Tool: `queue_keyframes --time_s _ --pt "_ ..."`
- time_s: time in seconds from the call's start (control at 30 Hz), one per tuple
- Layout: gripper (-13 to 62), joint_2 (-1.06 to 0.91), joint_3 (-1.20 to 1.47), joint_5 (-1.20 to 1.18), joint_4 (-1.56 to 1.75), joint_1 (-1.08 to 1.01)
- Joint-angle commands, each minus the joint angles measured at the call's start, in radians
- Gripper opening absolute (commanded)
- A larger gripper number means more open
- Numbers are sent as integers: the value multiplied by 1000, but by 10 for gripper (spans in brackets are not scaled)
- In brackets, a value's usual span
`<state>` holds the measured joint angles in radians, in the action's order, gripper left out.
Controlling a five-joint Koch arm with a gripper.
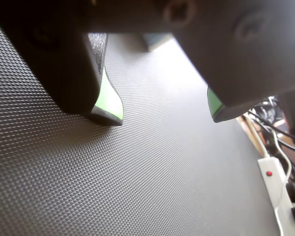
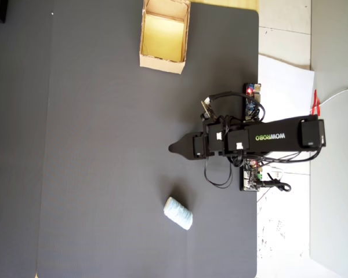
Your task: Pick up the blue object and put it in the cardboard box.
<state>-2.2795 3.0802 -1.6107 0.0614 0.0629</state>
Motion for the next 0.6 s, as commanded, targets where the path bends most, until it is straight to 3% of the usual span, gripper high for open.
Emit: queue_keyframes --time_s 0.0,0.57 --pt "343 -87 38 -9 -101 -11" --pt "340 -87 38 -21 -97 0"
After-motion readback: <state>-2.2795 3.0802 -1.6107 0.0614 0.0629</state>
